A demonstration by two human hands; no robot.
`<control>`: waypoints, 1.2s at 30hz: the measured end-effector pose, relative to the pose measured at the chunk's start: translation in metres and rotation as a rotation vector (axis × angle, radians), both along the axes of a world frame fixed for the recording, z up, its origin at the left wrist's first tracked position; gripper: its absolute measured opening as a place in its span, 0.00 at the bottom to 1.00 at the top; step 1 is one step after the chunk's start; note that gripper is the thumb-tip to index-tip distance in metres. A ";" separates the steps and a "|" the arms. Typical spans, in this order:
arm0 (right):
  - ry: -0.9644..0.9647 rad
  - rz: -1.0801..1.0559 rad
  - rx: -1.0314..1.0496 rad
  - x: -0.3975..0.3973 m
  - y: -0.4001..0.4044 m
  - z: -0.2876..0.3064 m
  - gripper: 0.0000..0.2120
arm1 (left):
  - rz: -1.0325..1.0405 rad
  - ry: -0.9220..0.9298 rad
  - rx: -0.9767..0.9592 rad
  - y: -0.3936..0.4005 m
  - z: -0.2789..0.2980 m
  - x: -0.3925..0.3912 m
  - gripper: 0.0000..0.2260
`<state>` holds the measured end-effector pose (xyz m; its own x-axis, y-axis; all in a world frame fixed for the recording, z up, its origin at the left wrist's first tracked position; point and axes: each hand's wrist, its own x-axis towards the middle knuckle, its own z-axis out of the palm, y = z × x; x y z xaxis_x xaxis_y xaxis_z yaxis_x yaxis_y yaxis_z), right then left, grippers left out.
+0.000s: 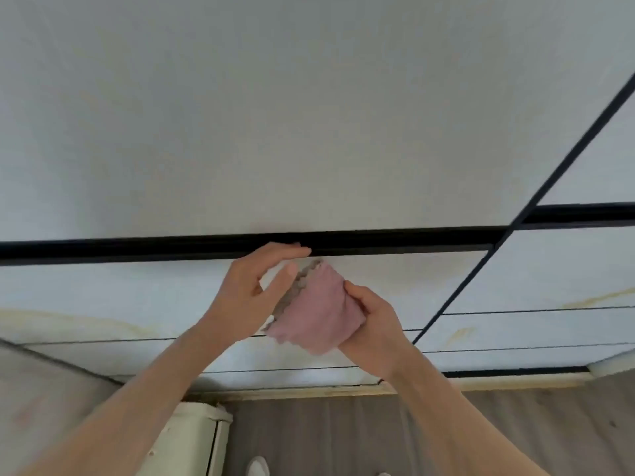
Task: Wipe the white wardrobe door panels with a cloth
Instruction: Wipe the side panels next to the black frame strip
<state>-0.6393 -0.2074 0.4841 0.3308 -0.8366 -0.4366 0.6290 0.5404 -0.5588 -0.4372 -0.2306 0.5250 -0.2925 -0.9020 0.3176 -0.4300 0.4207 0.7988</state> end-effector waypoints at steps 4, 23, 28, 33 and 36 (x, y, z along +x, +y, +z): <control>0.179 0.227 -0.166 -0.003 -0.017 0.018 0.22 | 0.069 0.100 0.401 0.033 0.006 -0.011 0.20; 1.444 0.718 -1.747 -0.026 -0.083 0.043 0.22 | 0.891 0.679 0.351 0.044 -0.052 -0.088 0.09; 1.406 0.896 -1.736 -0.023 -0.100 0.055 0.26 | 0.844 0.941 0.098 0.017 -0.064 -0.151 0.09; 1.379 0.890 -1.802 -0.028 -0.100 0.055 0.28 | 0.986 1.039 0.001 -0.004 -0.095 -0.187 0.05; 1.348 0.846 -1.809 -0.032 -0.099 0.051 0.24 | 1.195 0.961 0.015 -0.017 -0.133 -0.196 0.04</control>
<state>-0.6717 -0.3066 0.5351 0.9256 -0.3681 0.0885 -0.3245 -0.8918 -0.3151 -0.6336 -0.2475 0.3918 0.8873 -0.4579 -0.0540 0.1647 0.2054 0.9647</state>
